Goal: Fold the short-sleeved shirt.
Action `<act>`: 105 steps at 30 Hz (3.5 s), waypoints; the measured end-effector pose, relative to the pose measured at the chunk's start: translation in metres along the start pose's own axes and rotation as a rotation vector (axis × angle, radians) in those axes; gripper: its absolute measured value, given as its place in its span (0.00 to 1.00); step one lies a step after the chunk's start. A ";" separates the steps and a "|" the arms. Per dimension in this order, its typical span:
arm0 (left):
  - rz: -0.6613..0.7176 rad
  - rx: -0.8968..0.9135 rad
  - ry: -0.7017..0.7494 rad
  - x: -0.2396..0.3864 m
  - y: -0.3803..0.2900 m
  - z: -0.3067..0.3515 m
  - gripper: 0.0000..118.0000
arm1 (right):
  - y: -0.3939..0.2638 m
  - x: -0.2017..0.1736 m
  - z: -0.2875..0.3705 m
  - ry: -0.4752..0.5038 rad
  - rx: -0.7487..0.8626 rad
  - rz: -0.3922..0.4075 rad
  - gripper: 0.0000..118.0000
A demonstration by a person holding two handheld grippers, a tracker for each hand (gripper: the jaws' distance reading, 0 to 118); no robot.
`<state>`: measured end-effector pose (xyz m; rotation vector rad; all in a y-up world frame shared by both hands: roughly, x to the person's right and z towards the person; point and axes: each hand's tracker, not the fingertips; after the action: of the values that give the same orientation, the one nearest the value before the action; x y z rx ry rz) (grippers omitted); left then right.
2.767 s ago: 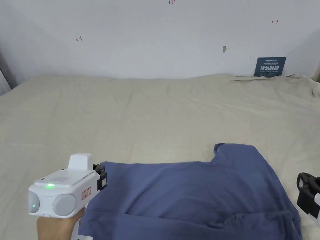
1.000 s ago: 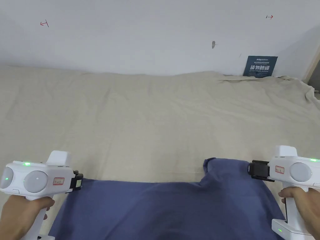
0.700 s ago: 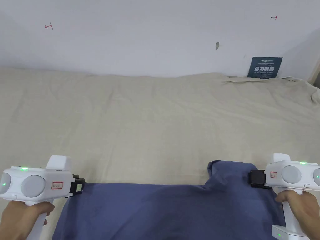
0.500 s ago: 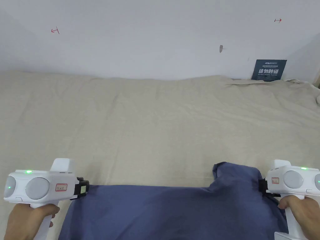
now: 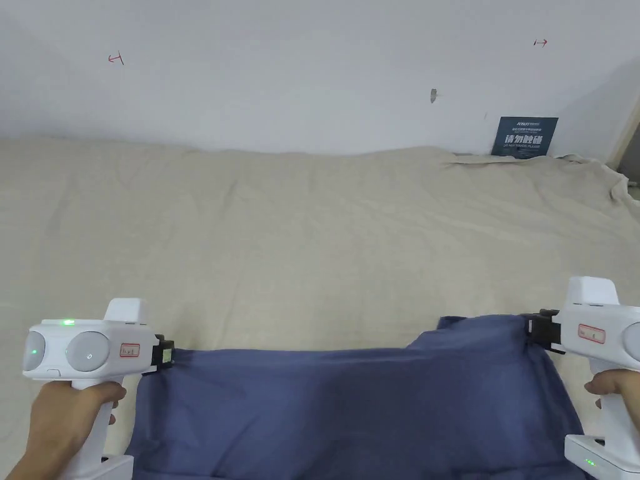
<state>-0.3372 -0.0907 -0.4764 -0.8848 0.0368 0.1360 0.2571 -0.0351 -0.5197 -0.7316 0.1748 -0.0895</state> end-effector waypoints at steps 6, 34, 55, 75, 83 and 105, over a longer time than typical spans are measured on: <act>-0.009 0.034 0.002 0.000 -0.017 0.046 0.00 | -0.021 0.010 0.077 0.067 0.077 -0.020 0.00; -0.056 -0.022 0.066 -0.002 -0.213 0.116 0.00 | -0.250 0.046 0.163 0.018 -0.069 -0.252 0.00; -0.019 -0.059 0.122 0.002 -0.237 0.108 0.12 | -0.266 0.020 0.148 -0.138 -0.155 -0.158 0.02; 0.067 0.439 0.099 0.018 -0.167 0.198 0.62 | -0.165 -0.050 0.221 -0.145 0.308 -0.017 0.65; 0.045 0.377 0.026 0.021 -0.165 0.197 0.00 | -0.162 -0.058 0.228 -0.125 0.367 -0.034 0.00; 0.205 -0.097 -0.354 -0.073 -0.156 0.115 0.26 | -0.152 -0.063 0.226 -0.137 0.345 -0.001 0.00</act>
<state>-0.3918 -0.1069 -0.2773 -0.9424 -0.2112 0.4869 0.2354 0.0097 -0.2450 -0.3918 0.0256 -0.0680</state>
